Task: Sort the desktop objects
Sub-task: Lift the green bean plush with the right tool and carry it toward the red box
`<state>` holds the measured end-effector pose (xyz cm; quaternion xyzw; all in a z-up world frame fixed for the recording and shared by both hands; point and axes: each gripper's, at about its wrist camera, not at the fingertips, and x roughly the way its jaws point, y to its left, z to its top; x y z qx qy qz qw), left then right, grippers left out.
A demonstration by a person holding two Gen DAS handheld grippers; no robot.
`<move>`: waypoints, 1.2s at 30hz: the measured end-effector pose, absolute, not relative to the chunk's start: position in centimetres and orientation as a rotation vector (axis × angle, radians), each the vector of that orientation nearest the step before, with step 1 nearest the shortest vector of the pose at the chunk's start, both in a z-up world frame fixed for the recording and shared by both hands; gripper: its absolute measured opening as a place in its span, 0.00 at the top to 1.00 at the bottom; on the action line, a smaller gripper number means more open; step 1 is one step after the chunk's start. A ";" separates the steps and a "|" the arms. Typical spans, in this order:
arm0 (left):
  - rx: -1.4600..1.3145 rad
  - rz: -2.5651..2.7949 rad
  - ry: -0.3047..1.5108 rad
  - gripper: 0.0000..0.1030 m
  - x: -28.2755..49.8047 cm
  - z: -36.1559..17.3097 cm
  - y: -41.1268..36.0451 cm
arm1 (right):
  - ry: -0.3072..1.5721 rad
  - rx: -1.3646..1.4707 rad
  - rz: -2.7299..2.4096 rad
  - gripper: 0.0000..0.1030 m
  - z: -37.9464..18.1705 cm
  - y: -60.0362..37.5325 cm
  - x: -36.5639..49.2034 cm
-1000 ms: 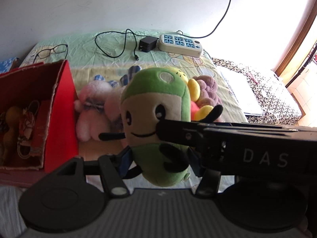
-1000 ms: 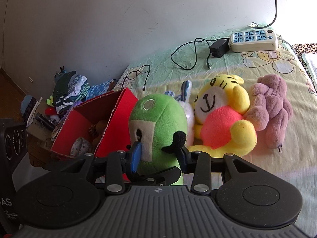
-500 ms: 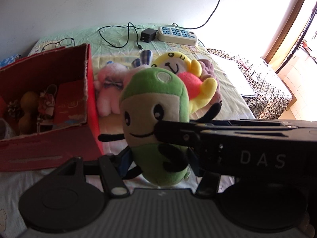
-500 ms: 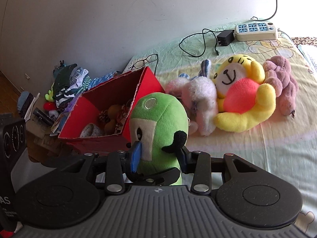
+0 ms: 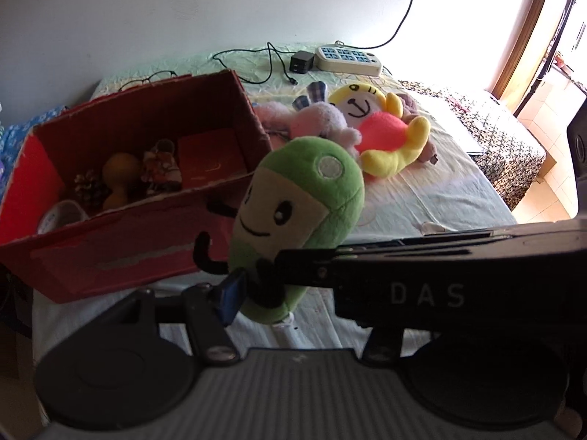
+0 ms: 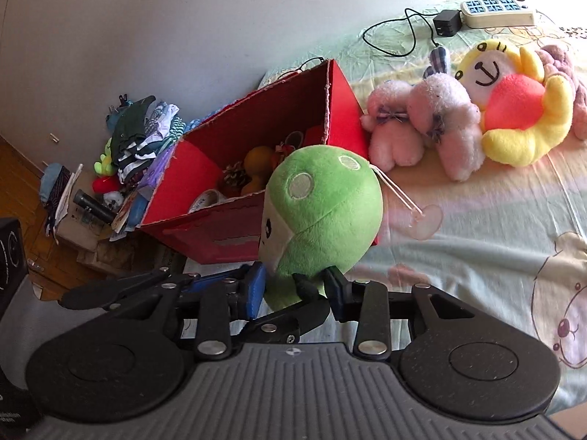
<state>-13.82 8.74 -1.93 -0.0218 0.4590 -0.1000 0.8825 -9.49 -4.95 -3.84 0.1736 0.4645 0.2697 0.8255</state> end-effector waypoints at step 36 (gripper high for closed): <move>0.293 -0.298 0.818 0.06 -9.8 -8.3 4.8 | 0.986 0.136 0.755 0.53 -7.3 -6.5 -5.1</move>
